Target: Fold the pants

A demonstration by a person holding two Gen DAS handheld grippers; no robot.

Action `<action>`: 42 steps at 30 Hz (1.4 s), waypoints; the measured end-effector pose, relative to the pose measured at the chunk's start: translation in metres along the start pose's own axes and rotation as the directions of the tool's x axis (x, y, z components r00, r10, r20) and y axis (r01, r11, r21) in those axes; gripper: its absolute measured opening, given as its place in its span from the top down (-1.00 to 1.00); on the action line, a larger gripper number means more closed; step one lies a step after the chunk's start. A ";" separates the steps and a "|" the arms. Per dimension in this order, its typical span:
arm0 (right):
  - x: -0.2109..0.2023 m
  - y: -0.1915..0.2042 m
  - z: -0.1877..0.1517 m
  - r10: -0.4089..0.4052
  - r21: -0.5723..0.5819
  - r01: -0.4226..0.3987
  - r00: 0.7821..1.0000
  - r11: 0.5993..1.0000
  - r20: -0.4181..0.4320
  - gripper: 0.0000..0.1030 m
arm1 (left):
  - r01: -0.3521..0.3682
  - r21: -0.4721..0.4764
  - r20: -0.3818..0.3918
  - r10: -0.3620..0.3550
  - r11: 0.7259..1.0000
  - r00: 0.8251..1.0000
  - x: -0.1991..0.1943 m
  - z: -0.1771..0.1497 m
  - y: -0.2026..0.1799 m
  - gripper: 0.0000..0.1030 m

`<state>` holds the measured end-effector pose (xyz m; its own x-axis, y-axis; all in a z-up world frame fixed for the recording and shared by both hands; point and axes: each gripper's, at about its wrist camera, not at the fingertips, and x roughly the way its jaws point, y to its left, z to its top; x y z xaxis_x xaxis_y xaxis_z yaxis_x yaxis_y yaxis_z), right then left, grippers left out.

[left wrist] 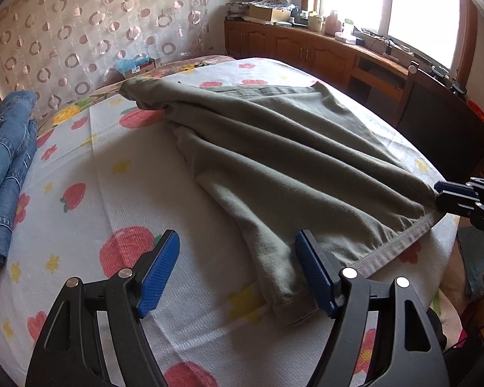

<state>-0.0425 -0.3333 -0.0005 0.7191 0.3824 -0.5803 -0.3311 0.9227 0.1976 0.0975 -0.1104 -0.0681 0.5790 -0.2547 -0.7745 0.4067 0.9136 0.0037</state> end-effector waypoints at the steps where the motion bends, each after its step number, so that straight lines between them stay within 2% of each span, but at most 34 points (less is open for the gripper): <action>1: 0.000 -0.001 0.000 -0.003 0.001 0.003 1.000 1.000 0.002 0.55 | 0.000 -0.001 0.001 0.000 1.000 1.000 0.000 0.000 0.000 -0.46; 7: 0.003 -0.004 0.015 -0.003 -0.010 0.003 0.999 1.000 0.043 0.47 | 0.003 -0.021 0.040 -0.002 1.000 0.999 -0.011 0.006 0.008 -0.46; 14: 0.049 0.006 0.073 0.011 -0.074 -0.007 0.999 0.997 0.048 0.46 | -0.016 -0.053 0.085 0.021 0.998 0.996 -0.024 0.023 0.028 -0.46; 18: 0.087 0.014 0.103 0.023 -0.099 -0.021 1.000 0.995 0.018 0.46 | -0.028 -0.077 0.110 0.036 0.997 0.993 -0.032 0.031 0.039 -0.46; 25: 0.152 0.019 0.131 0.070 -0.121 -0.082 0.992 0.989 -0.106 0.46 | -0.034 -0.101 0.130 0.047 0.994 0.990 -0.038 0.033 0.052 -0.46; 35: 0.190 0.029 0.139 0.071 -0.145 -0.099 0.979 0.984 -0.191 0.47 | -0.029 -0.118 0.115 0.043 0.993 0.992 -0.032 0.026 0.058 -0.46; 37: 0.191 0.030 0.139 0.070 -0.152 -0.099 0.980 0.983 -0.187 0.47 | -0.031 -0.118 0.114 0.044 0.993 0.993 -0.032 0.024 0.058 -0.46; 40: 0.192 0.033 0.142 0.101 -0.156 -0.133 0.976 0.979 -0.195 0.90 | -0.032 -0.130 0.114 0.047 0.991 0.992 -0.032 0.021 0.062 -0.46; 42: 0.185 0.038 0.144 0.116 -0.178 -0.146 0.979 0.973 -0.170 0.95 | -0.032 -0.143 0.118 0.049 0.989 0.992 -0.034 0.020 0.066 -0.46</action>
<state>0.1658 -0.2205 0.0130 0.5613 0.4725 -0.6794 -0.5361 0.8330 0.1364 0.1190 -0.0473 -0.0292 0.6774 -0.2453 -0.6935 0.2828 0.9572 -0.0624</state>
